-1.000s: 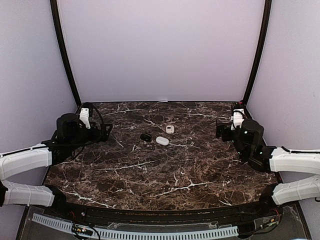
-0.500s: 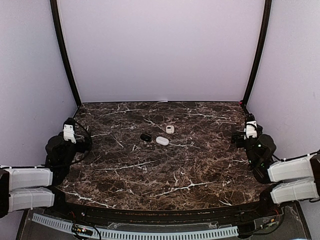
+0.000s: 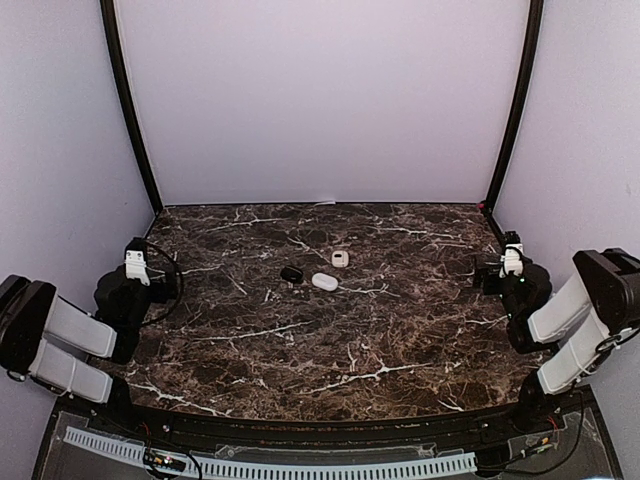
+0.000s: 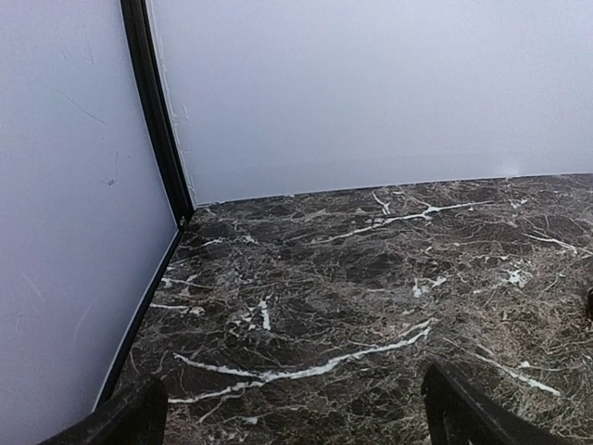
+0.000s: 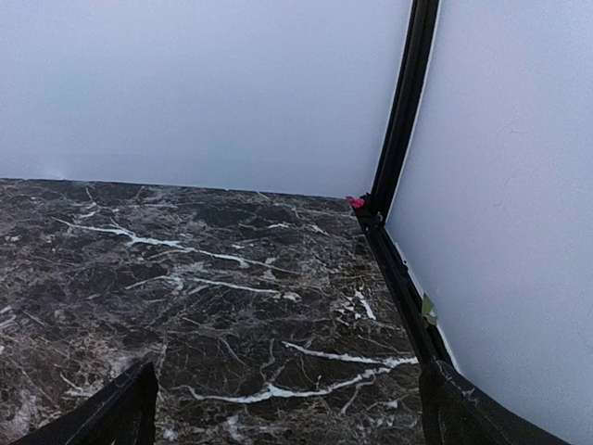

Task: Insert the wireless bluetooth earbuds into the charging case
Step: Reset both arms

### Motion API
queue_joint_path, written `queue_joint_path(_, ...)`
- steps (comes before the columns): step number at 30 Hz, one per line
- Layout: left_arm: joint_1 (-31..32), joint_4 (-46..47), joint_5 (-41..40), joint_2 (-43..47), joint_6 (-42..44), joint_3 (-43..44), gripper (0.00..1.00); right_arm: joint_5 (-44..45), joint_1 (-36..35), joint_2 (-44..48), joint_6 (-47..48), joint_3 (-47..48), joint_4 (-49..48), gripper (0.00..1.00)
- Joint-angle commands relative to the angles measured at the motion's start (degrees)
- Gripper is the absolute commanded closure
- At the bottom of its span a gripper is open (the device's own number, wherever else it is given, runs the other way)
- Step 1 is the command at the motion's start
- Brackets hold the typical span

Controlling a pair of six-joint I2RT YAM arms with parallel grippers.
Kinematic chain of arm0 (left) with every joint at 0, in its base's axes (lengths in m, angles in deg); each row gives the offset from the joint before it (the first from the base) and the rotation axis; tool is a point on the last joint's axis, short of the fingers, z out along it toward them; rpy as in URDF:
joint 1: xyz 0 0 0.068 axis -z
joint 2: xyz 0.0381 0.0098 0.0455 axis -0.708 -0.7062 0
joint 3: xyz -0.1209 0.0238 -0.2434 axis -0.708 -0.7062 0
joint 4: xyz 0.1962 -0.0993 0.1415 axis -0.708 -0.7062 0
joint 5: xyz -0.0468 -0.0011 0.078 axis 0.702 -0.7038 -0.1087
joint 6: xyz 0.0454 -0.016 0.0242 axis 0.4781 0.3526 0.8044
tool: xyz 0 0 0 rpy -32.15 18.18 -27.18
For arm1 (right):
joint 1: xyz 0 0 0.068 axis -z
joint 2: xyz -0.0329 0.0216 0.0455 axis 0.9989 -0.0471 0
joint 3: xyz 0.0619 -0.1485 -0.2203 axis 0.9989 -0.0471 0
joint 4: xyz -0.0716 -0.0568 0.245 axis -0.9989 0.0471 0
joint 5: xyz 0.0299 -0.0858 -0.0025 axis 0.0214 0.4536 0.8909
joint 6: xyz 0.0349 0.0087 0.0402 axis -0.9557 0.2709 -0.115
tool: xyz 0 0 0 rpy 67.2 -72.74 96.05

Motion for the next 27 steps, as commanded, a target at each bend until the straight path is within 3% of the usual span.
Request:
queue_joint_path(1,-0.84,6.49,-0.31,-2.21,1.25,1.99,0.01,-2.49,0.28,0.20,-3.50,1.41,-3.51,0.01)
queue_joint_path(14,-2.55,-0.76,5.61,-4.87,0.89,7.23,0.01,-1.93,0.38,-0.06,-3.94,1.84,-3.37,0.01)
queue_joint_path(16,-2.70,3.11,9.16,-6.07,-0.51,5.75,0.01,-1.93,0.42,-0.08,-3.94,1.87,-3.32,0.01)
queue_joint_path(19,-2.69,25.28,11.34,-17.07,1.82,1.24,0.01,-1.96,0.39,-0.06,-3.98,1.86,-3.27,0.01)
queue_joint_path(20,-2.53,25.49,9.75,-16.73,0.86,0.96,0.04,-1.94,0.40,-0.06,-3.97,1.86,-3.35,0.01)
queue_joint_path(22,-2.83,12.98,8.34,-13.84,-0.76,4.31,0.11,-1.93,0.44,-0.06,-3.97,1.88,-3.28,0.01)
queue_joint_path(23,-3.08,12.73,7.91,-14.97,-0.89,5.44,0.12,-1.93,0.39,-0.08,-3.99,1.87,-3.29,0.01)
queue_joint_path(24,-3.15,15.07,6.95,-15.88,-0.82,5.34,0.10,-1.93,0.37,-0.06,-3.96,1.91,-3.33,0.01)
queue_joint_path(25,-3.10,14.71,5.00,-15.45,-1.89,5.25,0.02,-1.93,0.39,-0.06,-3.94,1.87,-3.29,0.01)
queue_joint_path(27,-3.15,12.40,1.55,-15.56,-3.24,6.57,0.01,-1.94,0.41,-0.08,-3.99,1.86,-3.34,0.01)
